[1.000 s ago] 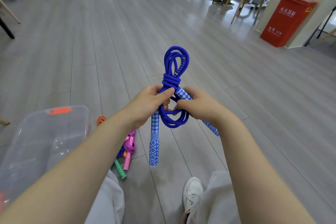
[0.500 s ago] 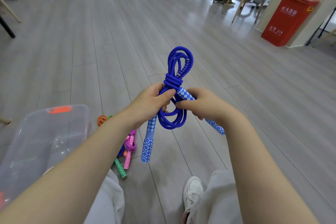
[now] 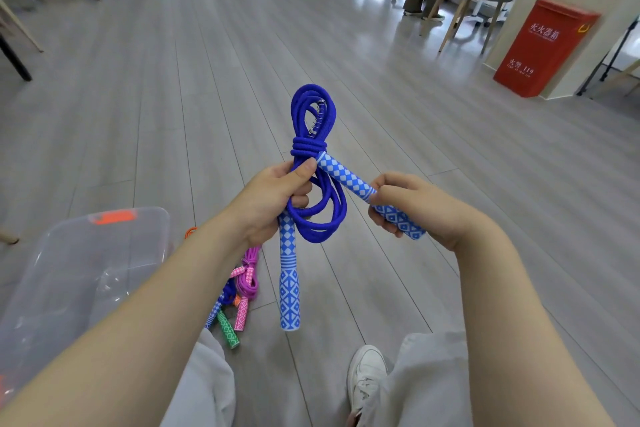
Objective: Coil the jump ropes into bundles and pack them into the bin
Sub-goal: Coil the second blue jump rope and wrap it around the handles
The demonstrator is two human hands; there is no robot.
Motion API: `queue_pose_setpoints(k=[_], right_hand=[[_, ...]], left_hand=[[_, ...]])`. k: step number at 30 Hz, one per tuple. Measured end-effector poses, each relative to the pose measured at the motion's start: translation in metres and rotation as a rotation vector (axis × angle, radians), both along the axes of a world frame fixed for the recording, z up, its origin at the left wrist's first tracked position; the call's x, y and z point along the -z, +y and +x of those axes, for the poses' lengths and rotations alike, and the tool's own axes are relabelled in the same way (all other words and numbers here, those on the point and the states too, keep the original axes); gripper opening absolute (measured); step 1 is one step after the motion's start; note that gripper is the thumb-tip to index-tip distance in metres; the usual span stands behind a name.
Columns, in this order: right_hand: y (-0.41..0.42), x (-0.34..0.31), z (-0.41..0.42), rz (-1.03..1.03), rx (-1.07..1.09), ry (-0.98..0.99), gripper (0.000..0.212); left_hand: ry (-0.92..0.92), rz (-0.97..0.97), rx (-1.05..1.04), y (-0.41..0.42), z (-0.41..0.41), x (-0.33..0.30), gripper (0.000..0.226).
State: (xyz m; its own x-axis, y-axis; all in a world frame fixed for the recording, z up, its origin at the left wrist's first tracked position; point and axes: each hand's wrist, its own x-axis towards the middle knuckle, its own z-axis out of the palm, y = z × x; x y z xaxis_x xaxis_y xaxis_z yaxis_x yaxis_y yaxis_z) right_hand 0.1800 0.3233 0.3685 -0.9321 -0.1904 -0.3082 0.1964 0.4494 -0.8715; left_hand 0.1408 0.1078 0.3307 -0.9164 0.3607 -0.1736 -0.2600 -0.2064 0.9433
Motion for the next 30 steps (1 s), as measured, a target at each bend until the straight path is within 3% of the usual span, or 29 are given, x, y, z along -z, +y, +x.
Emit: queue_pose_setpoints(k=[6, 13, 16, 20, 24, 30], right_hand=[[0.019, -0.007, 0.001, -0.08, 0.031, 0.054, 0.02], [0.019, -0.009, -0.001, -0.165, 0.199, 0.127, 0.015], [0.008, -0.009, -0.001, -0.204, 0.187, 0.144, 0.006], [-0.004, -0.007, -0.002, -0.284, 0.218, 0.182, 0.024], [-0.025, 0.0, -0.004, -0.224, 0.139, 0.279, 0.02], [-0.063, 0.01, -0.003, -0.251, 0.14, 0.412, 0.025]], left_hand=[[0.007, -0.006, 0.005, -0.002, 0.0, -0.001, 0.013], [0.041, -0.088, 0.021, 0.001, 0.003, -0.001, 0.015], [0.072, -0.122, -0.003, 0.003, 0.003, 0.003, 0.029], [0.089, -0.188, -0.028, 0.006, 0.001, 0.007, 0.041], [0.052, -0.214, -0.023, 0.013, 0.003, 0.012, 0.058], [-0.001, -0.073, -0.074, 0.015, 0.0, 0.017, 0.058]])
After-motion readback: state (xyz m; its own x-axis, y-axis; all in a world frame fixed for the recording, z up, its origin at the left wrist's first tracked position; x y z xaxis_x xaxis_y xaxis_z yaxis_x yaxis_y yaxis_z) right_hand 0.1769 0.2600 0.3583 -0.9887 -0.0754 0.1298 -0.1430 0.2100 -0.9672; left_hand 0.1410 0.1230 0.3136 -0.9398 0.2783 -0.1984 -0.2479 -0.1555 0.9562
